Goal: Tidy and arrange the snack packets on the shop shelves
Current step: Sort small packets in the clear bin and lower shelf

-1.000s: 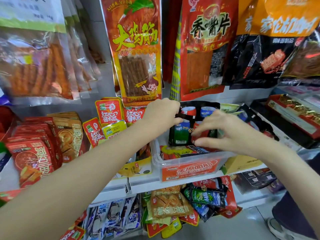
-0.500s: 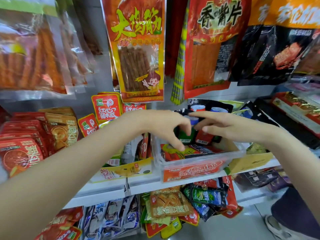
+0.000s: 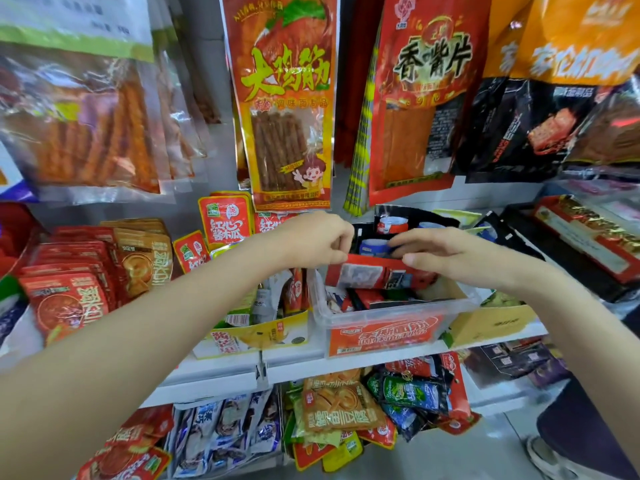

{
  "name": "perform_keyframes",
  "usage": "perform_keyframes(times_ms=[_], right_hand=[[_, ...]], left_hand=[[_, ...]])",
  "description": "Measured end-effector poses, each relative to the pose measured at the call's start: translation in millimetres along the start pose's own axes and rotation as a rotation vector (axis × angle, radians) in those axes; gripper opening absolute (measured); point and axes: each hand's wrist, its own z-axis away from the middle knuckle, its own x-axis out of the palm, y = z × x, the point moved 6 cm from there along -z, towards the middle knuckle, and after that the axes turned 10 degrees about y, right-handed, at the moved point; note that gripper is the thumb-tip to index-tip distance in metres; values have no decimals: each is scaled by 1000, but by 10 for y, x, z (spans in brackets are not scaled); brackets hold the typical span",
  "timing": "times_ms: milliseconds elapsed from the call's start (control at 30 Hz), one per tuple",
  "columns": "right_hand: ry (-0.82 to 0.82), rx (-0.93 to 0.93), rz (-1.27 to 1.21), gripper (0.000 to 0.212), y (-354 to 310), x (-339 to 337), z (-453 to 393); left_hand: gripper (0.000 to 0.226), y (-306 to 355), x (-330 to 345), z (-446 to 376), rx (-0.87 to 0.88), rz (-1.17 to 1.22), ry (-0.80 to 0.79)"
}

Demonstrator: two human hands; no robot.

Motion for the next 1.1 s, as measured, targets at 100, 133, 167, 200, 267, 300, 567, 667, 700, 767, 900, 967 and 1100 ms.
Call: perform_keyframes(times_ms=[100, 133, 167, 200, 267, 300, 567, 667, 700, 767, 900, 967, 1100], right_hand=[[232, -69, 392, 28, -20, -158, -51], [358, -81, 470, 22, -46, -228, -39], [487, -94, 470, 18, -79, -298, -7], [614, -120, 421, 16, -127, -367, 52], [832, -185, 295, 14, -240, -504, 195], [902, -215, 237, 13, -309, -565, 267], [945, -468, -124, 17, -1050, -527, 585], [953, -596, -87, 22, -1444, -476, 661], [935, -630, -107, 23, -1571, -451, 683], [876, -689, -145, 23, -1787, -368, 719], [686, -634, -202, 32, -1935, -43, 617], [468, -443, -599, 37, -1905, 150, 523], [24, -127, -1056, 28, -1998, 644, 459]], left_hand=[[10, 14, -143, 49, -42, 129, 219], [11, 26, -215, 74, -60, 231, 296], [12, 33, -292, 112, -85, 355, 356], [14, 24, -362, 151, -95, 482, 407], [16, 47, -477, 276, -104, 637, 437], [10, 71, -502, 361, -122, 702, 412], [83, 107, -317, 1176, -466, 1428, 101], [99, 39, -426, 1443, -401, 1679, 135], [98, -6, -479, 1523, -382, 1765, 174], [94, -149, -593, 1668, -377, 1785, 292], [66, -350, -713, 1988, -412, 1435, 389], [45, -469, -786, 2183, -448, 1408, 492], [44, -632, -950, 2598, -420, 1128, 734]])
